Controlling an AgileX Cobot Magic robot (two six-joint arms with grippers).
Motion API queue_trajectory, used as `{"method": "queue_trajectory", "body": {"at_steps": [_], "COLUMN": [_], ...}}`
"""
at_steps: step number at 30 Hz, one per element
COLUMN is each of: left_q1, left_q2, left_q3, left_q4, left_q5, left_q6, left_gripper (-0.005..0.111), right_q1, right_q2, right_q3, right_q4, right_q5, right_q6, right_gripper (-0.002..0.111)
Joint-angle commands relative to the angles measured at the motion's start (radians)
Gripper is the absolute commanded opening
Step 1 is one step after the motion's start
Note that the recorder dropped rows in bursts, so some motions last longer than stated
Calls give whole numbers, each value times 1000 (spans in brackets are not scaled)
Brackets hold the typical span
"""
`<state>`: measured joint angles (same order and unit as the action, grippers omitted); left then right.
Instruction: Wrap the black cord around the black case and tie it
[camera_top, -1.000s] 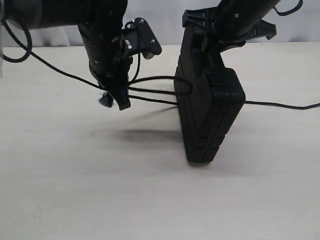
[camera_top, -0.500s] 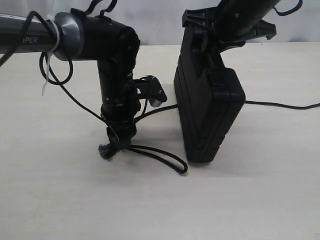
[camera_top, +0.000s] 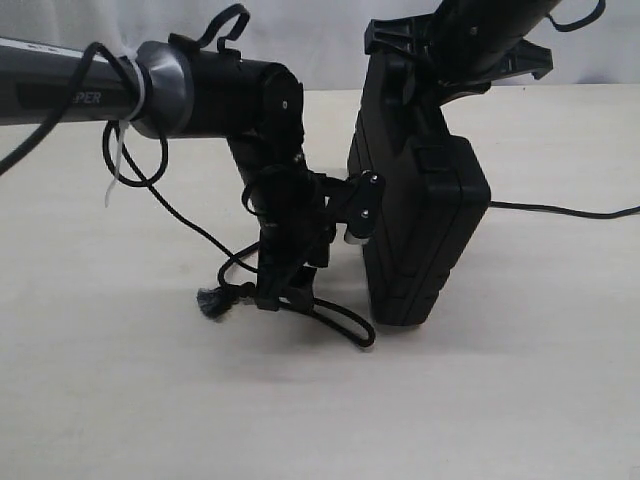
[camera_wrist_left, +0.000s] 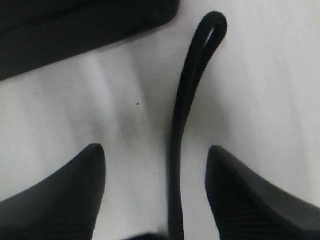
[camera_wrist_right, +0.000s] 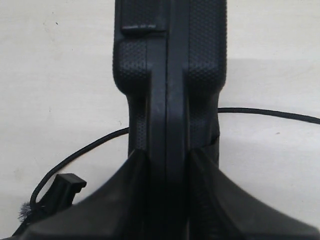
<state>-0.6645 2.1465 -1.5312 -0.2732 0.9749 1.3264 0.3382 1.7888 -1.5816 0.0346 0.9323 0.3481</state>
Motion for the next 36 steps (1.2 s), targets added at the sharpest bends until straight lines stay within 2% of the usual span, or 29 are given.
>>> {"method": "queue_trajectory", "body": {"at_steps": [1,6,8,11,14,17,19,23,26,27,30,33,36], "left_q1": [-5,-5,-5,-5,-5,2,16,66,104,115,150,183,223], "left_q2": [53,74,74,74,74,74,74,74,74,74,74,74,74], "left_q3": [-5,-5,-5,-5,-5,-5,-5,-5,-5,-5,-5,-5,-5], "left_q4": [-5,0,2,9,94,291,345,347,339,324,152,-94,-323], "left_q5": [-18,-76,-96,-135,-151,-160,-158,-161,-176,-185,-207,-175,-137], "left_q6": [-31,-51,-51,-112,-226,-481,-601,-902,-1019,-1036,-1008,-832,-740], "left_gripper": [44,10,0,0,0,0,0,0,0,0,0,0,1], "right_q1": [2,2,2,2,2,2,2,2,2,2,2,2,2], "right_q2": [-4,-4,-4,-4,-4,-4,-4,-4,-4,-4,-4,-4,-4], "right_q3": [1,1,1,1,1,1,1,1,1,1,1,1,1], "right_q4": [14,14,14,14,14,14,14,14,14,14,14,14,14], "right_q5": [6,6,6,6,6,6,6,6,6,6,6,6,6], "right_q6": [4,4,4,4,4,4,4,4,4,4,4,4,4], "right_gripper": [4,4,4,4,4,4,4,4,4,4,4,4,4]}}
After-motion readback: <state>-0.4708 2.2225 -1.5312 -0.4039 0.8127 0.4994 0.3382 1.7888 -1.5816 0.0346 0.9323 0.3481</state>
